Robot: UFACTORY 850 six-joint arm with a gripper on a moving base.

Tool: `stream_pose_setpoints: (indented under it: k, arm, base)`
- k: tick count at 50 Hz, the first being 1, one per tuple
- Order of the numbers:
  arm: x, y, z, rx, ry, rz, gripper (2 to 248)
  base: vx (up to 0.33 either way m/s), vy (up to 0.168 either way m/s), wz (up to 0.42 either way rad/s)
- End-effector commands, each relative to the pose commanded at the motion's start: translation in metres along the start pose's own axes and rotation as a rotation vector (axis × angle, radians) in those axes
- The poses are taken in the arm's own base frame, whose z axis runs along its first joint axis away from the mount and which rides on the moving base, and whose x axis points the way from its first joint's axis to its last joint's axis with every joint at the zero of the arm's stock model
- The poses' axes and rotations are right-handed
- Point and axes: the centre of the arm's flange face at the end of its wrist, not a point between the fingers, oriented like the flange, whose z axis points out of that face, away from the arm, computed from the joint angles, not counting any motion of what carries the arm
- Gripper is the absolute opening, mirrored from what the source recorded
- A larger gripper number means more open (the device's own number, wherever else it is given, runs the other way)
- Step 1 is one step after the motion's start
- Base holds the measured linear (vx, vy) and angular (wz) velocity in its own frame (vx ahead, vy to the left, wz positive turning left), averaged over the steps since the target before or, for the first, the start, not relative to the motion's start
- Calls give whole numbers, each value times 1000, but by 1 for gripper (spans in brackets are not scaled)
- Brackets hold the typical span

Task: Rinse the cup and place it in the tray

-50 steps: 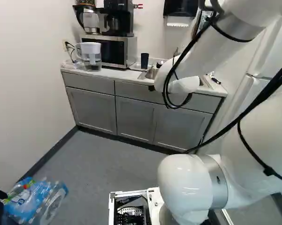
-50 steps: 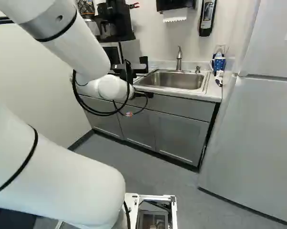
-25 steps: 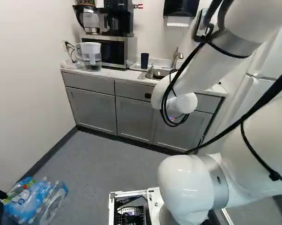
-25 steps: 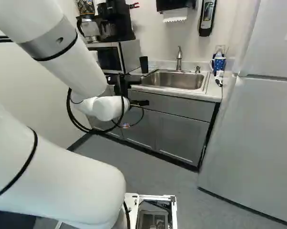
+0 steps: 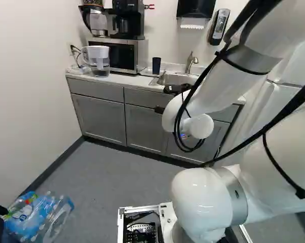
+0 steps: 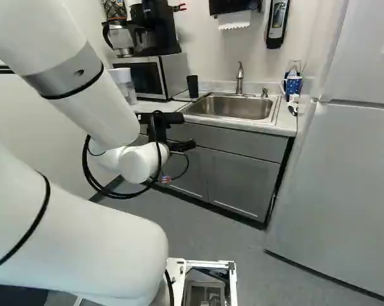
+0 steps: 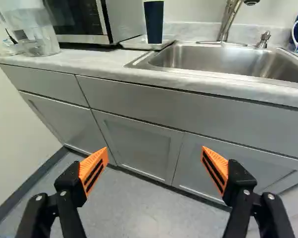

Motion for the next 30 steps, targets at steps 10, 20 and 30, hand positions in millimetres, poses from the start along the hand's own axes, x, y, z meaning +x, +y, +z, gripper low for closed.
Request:
stream_pose_setpoints:
  k: [10, 20, 30]
  arm:
    - [-10, -2, -6, 7, 16, -4, 247]
    - [-16, -4, -10, 12, 27, -7, 247]
    - [-21, -5, -13, 15, 34, -8, 247]
  base:
    - [0, 0, 0]
    - [0, 0, 0]
    - [0, 0, 0]
